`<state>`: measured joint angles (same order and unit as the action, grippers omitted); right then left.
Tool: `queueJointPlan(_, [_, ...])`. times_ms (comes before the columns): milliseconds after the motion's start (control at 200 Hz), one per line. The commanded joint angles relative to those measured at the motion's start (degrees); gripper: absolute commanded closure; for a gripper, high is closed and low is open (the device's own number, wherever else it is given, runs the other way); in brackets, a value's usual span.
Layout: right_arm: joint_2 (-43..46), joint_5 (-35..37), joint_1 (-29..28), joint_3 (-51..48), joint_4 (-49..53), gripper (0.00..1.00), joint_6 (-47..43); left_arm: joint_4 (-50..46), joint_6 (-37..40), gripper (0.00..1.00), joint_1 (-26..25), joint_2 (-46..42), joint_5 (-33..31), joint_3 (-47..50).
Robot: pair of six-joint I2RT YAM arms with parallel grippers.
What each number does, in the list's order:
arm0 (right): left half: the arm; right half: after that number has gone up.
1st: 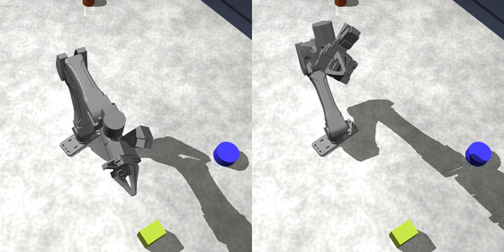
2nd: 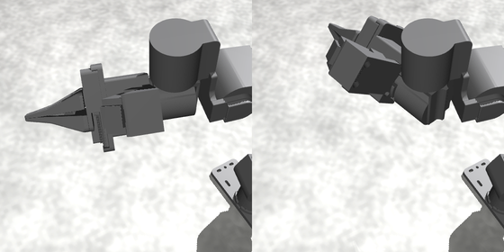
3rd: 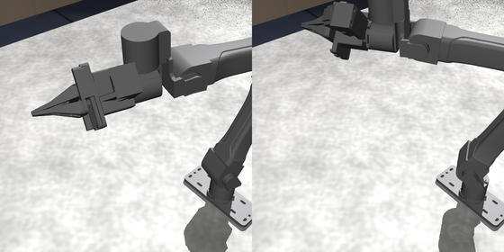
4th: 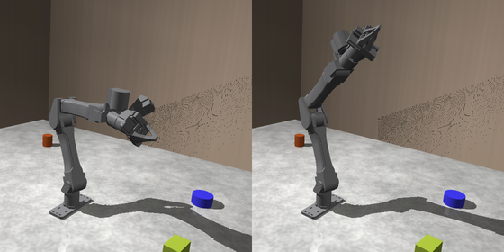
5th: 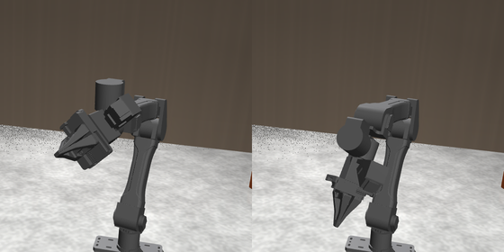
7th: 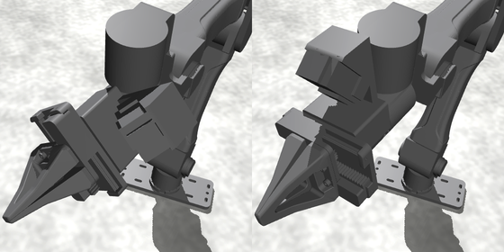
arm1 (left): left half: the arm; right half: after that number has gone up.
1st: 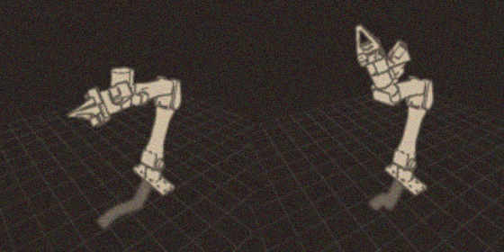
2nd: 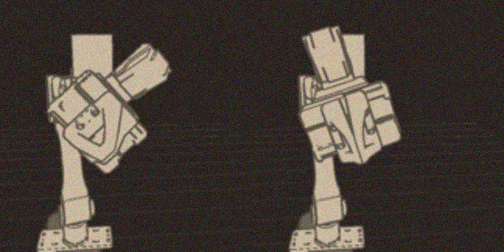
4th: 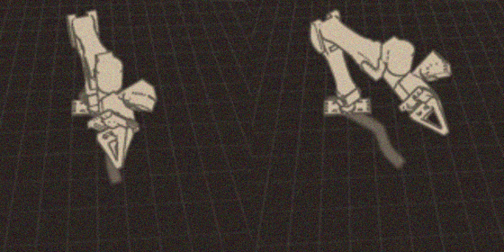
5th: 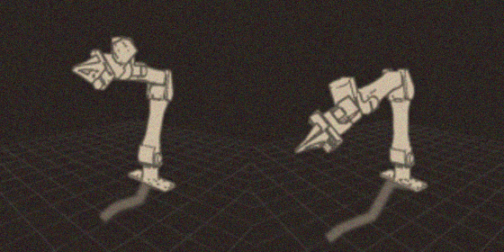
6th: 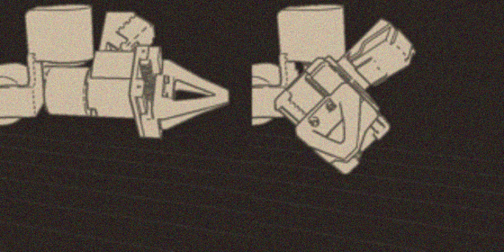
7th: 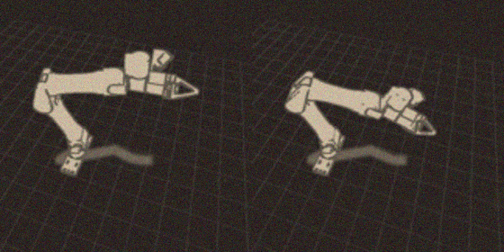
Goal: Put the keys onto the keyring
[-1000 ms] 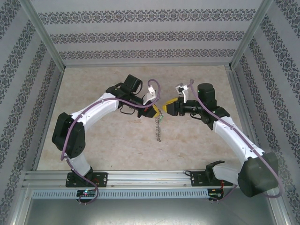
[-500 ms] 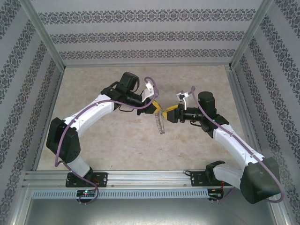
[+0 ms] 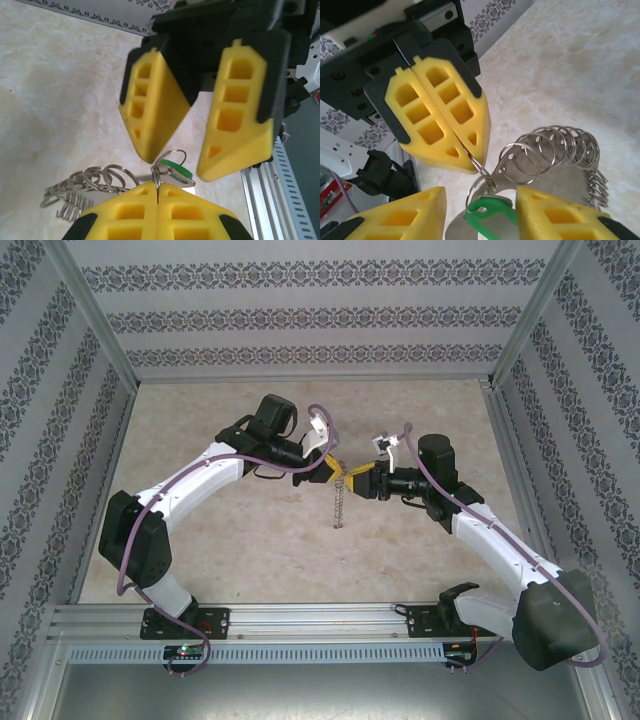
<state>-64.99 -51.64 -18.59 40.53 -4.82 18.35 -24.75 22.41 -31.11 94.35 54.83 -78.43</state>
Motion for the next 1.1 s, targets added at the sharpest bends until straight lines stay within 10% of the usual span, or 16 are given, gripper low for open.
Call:
queueJointPlan(0, [1.0, 0.7, 0.4, 1.2, -1.5, 0.54, 0.4, 2.3, 0.0, 1.0, 0.0, -2.1, 1.1, 0.5])
queueJointPlan(115, [1.0, 0.9, 0.6, 1.6, -1.3, 0.62, 0.5, 2.5, 0.0, 1.0, -0.1, -2.1, 1.2, 0.6])
queueJointPlan(295, [0.3, 1.0, 0.8, 1.7, -1.0, 1.0, 0.3, 2.8, -0.2, 1.0, 0.0, -2.3, 1.1, 0.7])
queueJointPlan(1094, [-3.0, -5.3, -1.4, 0.0, 0.7, 1.0, -0.3, 7.9, -2.5, 1.0, 0.3, -3.6, 0.5, 1.9])
